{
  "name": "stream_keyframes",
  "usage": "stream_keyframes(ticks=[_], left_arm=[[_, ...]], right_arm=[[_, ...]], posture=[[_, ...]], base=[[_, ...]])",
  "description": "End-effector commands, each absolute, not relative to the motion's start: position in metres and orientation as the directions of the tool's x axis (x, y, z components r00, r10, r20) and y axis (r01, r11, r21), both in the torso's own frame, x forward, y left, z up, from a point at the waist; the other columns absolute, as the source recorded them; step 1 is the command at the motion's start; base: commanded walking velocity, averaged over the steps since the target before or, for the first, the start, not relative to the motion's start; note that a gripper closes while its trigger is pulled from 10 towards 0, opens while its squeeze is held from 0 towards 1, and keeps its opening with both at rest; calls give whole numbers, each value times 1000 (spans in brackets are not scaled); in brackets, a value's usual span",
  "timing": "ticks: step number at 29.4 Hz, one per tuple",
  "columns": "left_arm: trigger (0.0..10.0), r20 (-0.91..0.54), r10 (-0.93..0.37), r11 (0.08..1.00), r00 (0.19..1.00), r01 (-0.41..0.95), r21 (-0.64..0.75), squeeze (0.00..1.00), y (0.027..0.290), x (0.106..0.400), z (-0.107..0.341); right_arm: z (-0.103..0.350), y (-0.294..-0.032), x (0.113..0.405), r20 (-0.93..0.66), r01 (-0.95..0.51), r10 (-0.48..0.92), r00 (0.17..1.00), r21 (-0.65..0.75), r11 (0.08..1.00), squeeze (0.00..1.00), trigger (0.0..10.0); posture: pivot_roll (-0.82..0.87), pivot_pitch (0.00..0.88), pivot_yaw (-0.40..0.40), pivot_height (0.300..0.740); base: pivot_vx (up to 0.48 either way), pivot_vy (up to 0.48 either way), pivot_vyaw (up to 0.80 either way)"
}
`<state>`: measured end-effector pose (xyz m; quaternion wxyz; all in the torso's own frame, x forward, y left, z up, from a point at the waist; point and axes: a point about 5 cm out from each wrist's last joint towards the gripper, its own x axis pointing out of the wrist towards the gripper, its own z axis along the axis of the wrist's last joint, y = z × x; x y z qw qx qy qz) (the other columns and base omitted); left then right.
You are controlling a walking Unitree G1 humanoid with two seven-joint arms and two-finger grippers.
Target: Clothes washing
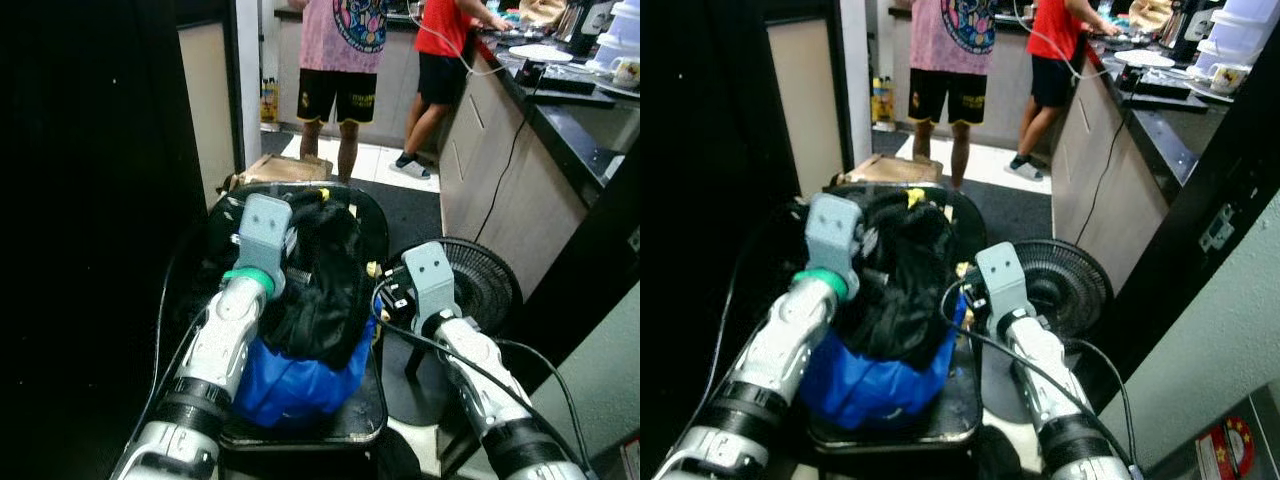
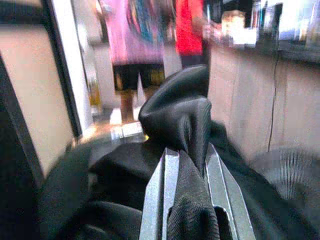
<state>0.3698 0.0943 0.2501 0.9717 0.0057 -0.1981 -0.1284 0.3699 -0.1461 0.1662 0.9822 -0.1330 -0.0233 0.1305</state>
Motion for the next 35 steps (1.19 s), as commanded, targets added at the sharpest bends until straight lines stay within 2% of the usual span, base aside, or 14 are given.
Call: stream_keyframes(ticks=[1, 9, 12, 18, 20, 22, 24, 28, 29, 30, 31, 32, 33, 35], left_arm=[[0, 473, -260, 962, 842, 269, 51, 0, 90, 364, 268], [0, 594, -193, 959, 781, 279, -55, 0, 98, 355, 290], [0, 717, -122, 933, 686, 326, -154, 0, 105, 344, 319], [0, 891, -48, 915, 452, 378, -143, 0, 114, 313, 383], [0, 901, -40, 921, 432, 367, -135, 0, 119, 309, 391], [0, 876, -52, 930, 479, 342, -132, 0, 120, 315, 386], [0, 767, -53, 954, 639, 259, -149, 0, 124, 333, 361], [0, 680, -47, 973, 732, 189, -136, 0, 127, 342, 339], [3059, 646, -48, 974, 762, 179, -139, 0, 129, 344, 330], [4510, 627, -49, 974, 777, 177, -143, 0, 130, 345, 325], [4510, 627, -49, 974, 777, 177, -143, 0, 130, 345, 325], [8980, 625, -37, 976, 780, 164, -146, 0, 132, 344, 323], [10000, 610, -44, 976, 791, 163, -141, 0, 132, 343, 321], [10000, 608, -62, 974, 791, 180, -135, 0, 133, 340, 319]], right_arm=[[167, -149, 371, 16, -236, 249, 968, -266, 935, 0, 10000], [168, -150, 372, 16, -233, 246, 969, -262, 936, 0, 10000], [169, -151, 373, 19, -230, 243, 970, -263, 937, 0, 10000], [171, -152, 373, 25, -223, 238, 971, -260, 939, 0, 10000], [170, -151, 373, 25, -224, 239, 971, -258, 940, 0, 10000], [170, -151, 373, 25, -225, 239, 971, -257, 940, 0, 10000], [171, -149, 373, 28, -227, 242, 970, -254, 940, 0, 10000], [172, -149, 372, 33, -226, 242, 970, -250, 942, 0, 10000], [173, -149, 372, 46, -224, 242, 969, -249, 942, 0, 10000], [174, -149, 371, 56, -222, 243, 968, -249, 943, 0, 10000], [174, -149, 371, 56, -222, 243, 968, -249, 943, 0, 10000], [175, -148, 371, 55, -226, 246, 968, -247, 942, 0, 10000], [177, -147, 371, 60, -223, 244, 968, -235, 946, 0, 10000], [181, -146, 371, 79, -223, 246, 966, -225, 948, 0, 10000]], posture=[[-50, 43, 10, 740], [-53, 50, 9, 740], [-55, 50, 7, 740], [-52, 52, 4, 740], [-51, 52, 4, 740], [-48, 52, 3, 740], [-51, 53, 6, 740], [-49, 52, 6, 740], [-50, 54, 7, 740], [-50, 54, 7, 740], [-50, 54, 7, 740], [-51, 55, 5, 740], [-47, 55, 5, 740], [-46, 56, 6, 740]], base=[[0, 0, 0], [0, 0, 0], [0, 0, 0], [0, 0, 0], [0, 0, 0], [0, 0, 0], [0, 0, 0], [0, 0, 0], [0, 0, 0], [0, 0, 0], [0, 0, 0], [0, 0, 0], [0, 0, 0], [0, 0, 0]])
